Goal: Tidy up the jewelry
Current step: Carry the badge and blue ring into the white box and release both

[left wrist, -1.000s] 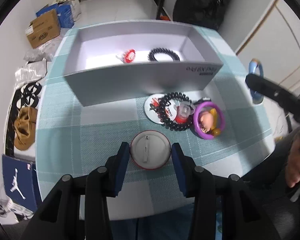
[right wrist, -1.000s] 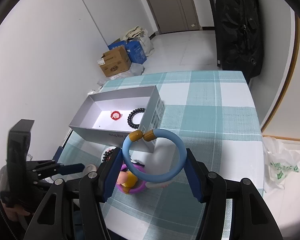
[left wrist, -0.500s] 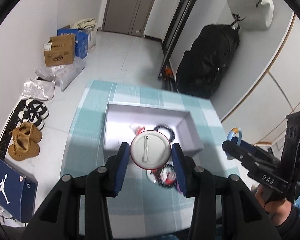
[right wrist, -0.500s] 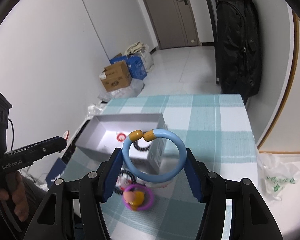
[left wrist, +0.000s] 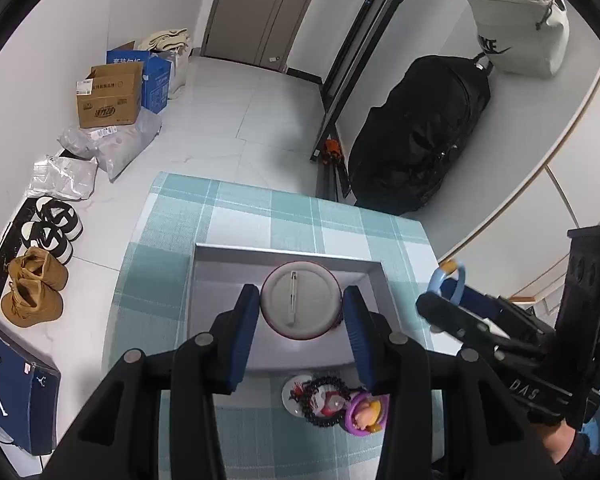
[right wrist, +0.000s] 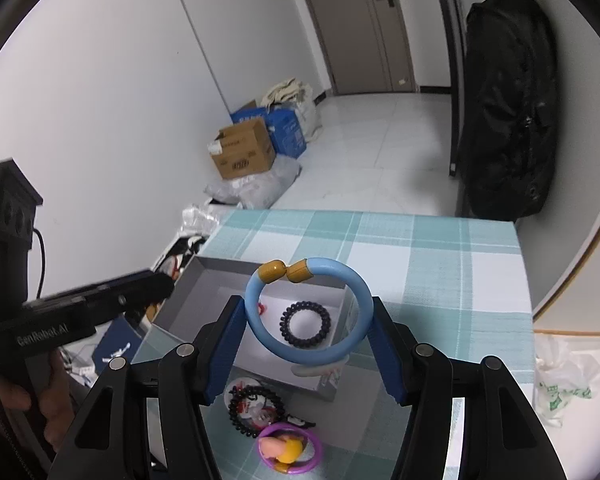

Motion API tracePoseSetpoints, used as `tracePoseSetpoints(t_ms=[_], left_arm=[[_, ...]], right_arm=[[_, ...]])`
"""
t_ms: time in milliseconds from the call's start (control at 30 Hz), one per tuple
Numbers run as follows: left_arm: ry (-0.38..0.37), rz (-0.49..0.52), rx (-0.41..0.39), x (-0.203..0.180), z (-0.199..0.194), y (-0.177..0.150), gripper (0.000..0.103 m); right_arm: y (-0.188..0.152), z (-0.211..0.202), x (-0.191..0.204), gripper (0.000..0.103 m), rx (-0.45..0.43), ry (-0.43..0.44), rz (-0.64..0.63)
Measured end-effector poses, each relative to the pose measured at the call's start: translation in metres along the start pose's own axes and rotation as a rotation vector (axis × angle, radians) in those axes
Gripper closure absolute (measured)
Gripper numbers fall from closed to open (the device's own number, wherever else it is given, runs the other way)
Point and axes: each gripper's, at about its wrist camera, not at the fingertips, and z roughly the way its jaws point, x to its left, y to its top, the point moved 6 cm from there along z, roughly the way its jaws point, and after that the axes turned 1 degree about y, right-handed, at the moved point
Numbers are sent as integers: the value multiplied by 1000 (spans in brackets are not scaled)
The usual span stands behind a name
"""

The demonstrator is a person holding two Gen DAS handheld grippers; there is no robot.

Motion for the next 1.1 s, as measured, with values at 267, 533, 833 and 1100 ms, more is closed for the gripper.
tracePoseSetpoints(t_ms=[267,533,833,1100], left_arm=[[-22,-36,61,5,23,9,66],[-4,-29,109,9,37,7,66],[-57,-81,169,10,48,3,66],[-92,-143,201,18,50,1,42]], right_arm=[[6,28,9,43,59,66,-29],[6,43,2,43,91,85,4],[0,60,8,43,129,97,-29],[4,55,13,43,85,82,-63]])
